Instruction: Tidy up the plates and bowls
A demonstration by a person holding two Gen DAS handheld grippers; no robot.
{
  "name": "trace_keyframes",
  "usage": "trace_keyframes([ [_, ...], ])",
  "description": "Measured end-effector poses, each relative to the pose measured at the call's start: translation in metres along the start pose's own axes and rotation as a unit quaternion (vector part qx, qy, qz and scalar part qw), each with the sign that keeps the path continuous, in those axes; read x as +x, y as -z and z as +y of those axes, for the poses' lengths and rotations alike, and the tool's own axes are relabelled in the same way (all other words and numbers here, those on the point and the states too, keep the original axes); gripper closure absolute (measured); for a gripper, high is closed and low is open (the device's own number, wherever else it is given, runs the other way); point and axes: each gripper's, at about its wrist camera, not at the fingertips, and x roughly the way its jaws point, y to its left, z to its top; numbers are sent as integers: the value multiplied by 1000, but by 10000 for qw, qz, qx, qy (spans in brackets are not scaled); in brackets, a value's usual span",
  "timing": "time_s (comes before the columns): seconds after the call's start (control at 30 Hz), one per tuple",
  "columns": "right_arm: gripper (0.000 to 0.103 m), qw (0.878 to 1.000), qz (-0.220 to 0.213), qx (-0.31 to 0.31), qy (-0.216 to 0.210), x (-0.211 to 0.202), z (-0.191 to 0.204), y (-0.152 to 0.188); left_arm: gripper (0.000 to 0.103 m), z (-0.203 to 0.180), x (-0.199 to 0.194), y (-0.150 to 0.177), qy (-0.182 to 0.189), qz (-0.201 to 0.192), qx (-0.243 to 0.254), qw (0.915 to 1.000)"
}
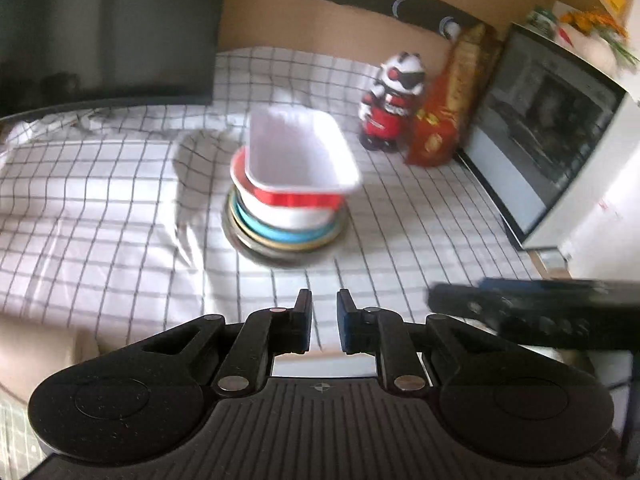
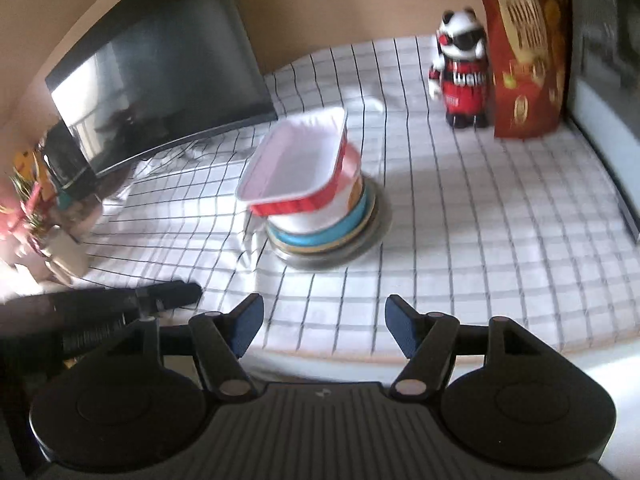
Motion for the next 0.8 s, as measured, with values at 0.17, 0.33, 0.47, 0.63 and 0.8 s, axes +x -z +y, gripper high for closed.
trace_keyframes([
  [0.17, 35, 9996, 75, -280, 58, -7, 8, 20, 86, -13, -19, 16, 76, -5, -35, 10000],
  [0.33, 35, 9995, 62, -292, 102, -16, 8, 23, 86, -23, -32, 19, -61, -117, 39, 9999],
  [0.47, 35, 9995, 61, -318, -6, -19, 10, 23, 86, -23, -35, 18, -108, -162, -27, 9998],
  [0.63, 35, 9995, 61, -301, -86, -20, 12, 22, 86, -23, -36, 16, -111, -194, -44, 9997],
  [0.8, 35, 9994, 88, -322, -108, -19, 13, 22, 86, -23, -35, 16, -99, -171, -62, 9998],
])
